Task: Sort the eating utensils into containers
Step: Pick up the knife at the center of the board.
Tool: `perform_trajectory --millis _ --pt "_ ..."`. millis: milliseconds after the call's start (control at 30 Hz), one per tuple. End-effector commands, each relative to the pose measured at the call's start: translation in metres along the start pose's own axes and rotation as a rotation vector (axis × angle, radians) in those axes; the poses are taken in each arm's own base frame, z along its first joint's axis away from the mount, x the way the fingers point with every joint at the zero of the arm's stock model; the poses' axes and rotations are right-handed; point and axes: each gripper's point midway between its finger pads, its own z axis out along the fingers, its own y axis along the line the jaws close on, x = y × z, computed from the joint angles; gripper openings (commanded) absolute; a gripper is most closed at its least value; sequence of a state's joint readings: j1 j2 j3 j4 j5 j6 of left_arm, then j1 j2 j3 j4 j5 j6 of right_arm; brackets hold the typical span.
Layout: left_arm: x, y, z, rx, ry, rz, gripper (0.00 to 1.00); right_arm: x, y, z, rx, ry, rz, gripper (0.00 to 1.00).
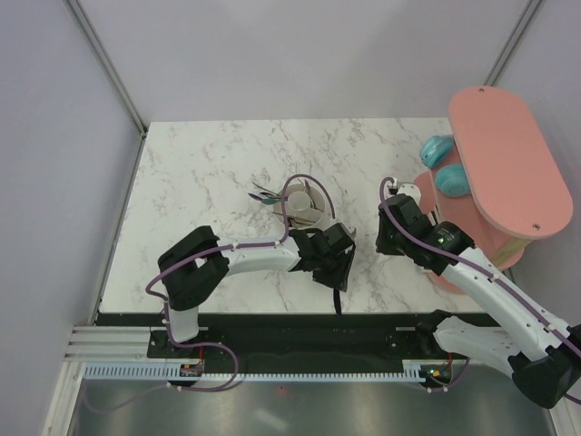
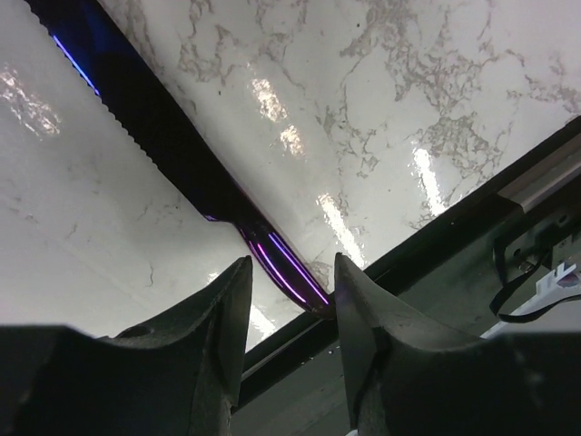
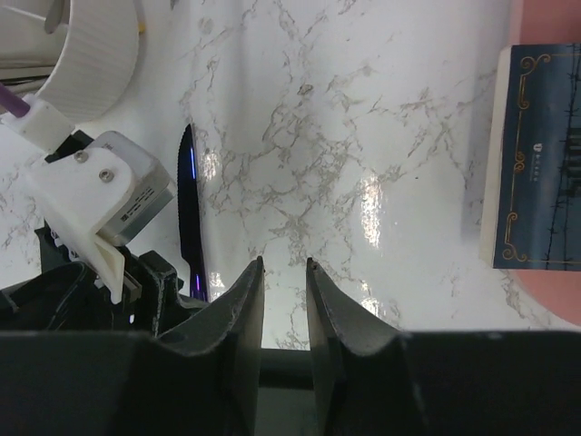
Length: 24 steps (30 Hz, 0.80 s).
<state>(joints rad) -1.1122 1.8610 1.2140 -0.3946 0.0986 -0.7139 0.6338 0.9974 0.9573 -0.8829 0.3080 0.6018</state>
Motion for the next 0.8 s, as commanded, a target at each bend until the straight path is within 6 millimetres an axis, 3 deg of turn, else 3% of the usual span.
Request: perform_trajectory --millis 0,167,333,600,767 --pt "-0.002 -0.001 -0.005 -0.033 0.004 0.007 0.49 -0.015 -0.009 -0.011 0.026 -0.043 0.002 0.32" --pt "0.006 0.015 -0.006 -0.108 0.026 -0.021 0.49 -0.009 -0.015 -0.009 0.031 -0.033 0.009 0.32" --pt "0.014 0.019 0.007 -0.140 0.050 -0.023 0.49 -0.004 -0.020 -0.009 0.035 -0.031 0.014 0.32" --pt "0.008 0.006 0.020 -0.135 0.046 -0.016 0.48 0.004 -0.025 -0.016 0.018 -0.029 0.020 0.32" --pt "0.013 0.008 0.025 -0.172 0.076 -0.026 0.48 0.006 -0.030 -0.022 0.019 -0.038 0.025 0.32"
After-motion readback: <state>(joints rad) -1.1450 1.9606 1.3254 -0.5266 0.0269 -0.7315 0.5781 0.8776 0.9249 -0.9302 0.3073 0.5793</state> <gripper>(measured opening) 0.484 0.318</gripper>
